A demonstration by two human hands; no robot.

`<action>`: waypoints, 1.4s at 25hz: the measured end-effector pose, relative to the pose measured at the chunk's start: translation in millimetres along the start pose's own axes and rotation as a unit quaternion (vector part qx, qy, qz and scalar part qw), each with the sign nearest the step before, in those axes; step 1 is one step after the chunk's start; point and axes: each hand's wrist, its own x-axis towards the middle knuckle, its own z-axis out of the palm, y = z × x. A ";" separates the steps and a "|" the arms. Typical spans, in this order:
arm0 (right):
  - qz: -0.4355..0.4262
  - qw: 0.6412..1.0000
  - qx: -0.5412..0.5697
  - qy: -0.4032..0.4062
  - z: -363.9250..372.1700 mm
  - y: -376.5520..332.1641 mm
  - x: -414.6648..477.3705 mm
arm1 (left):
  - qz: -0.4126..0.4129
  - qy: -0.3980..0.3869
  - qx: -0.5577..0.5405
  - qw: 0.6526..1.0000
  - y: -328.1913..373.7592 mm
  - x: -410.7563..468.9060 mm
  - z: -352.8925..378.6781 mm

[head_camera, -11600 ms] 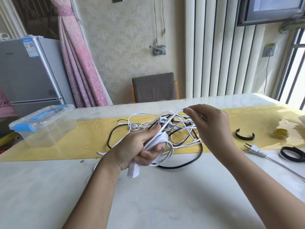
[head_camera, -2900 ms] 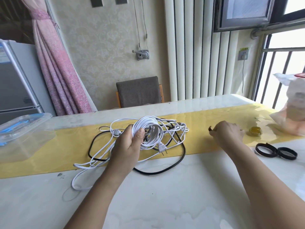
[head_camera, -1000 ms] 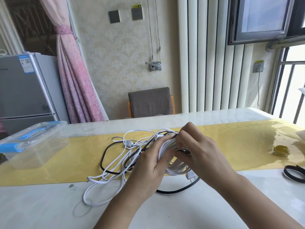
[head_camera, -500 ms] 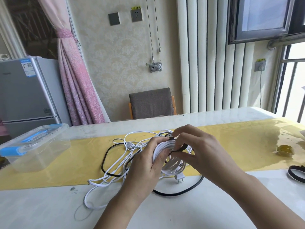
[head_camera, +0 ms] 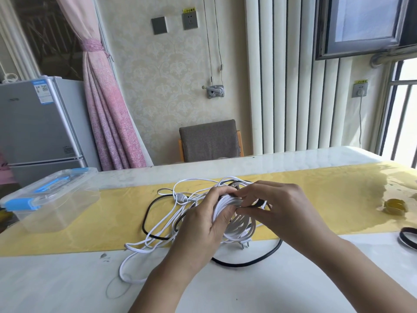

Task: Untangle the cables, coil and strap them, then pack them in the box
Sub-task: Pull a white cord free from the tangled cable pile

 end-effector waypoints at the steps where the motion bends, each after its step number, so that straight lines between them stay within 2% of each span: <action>1: -0.002 1.000 0.003 -0.004 -3.1 -0.2 0.3 | 0.000 0.007 0.004 1.000 0.4 -0.2 0.2; 6: -0.002 0.994 -0.061 -0.088 -12.8 0.0 0.5 | -0.007 0.013 0.005 1.000 -3.0 1.3 -2.6; 9: 0.017 0.990 -0.051 -0.128 -17.7 -0.7 3.1 | -0.003 -0.002 0.021 1.000 -1.9 0.9 -3.6; 16: 0.050 0.994 -0.018 -0.097 -22.4 -9.0 4.1 | -0.010 -0.025 -0.014 1.000 -4.6 -0.3 -1.9; 22: 0.060 0.991 -0.016 -0.122 -26.6 -14.0 4.7 | -0.018 -0.055 -0.042 0.997 -4.0 -0.1 -1.2; 25: 0.092 0.987 -0.003 -0.134 -31.3 -17.1 6.9 | -0.025 -0.062 -0.041 0.997 -1.5 -1.4 -3.1; 30: 0.147 0.985 0.051 -0.076 -36.1 -20.3 8.1 | -0.034 -0.089 -0.067 0.993 4.1 -1.8 -0.6; 35: 0.143 0.984 0.053 -0.087 -33.9 -18.6 8.0 | -0.049 -0.116 -0.114 0.985 9.3 -2.8 -3.0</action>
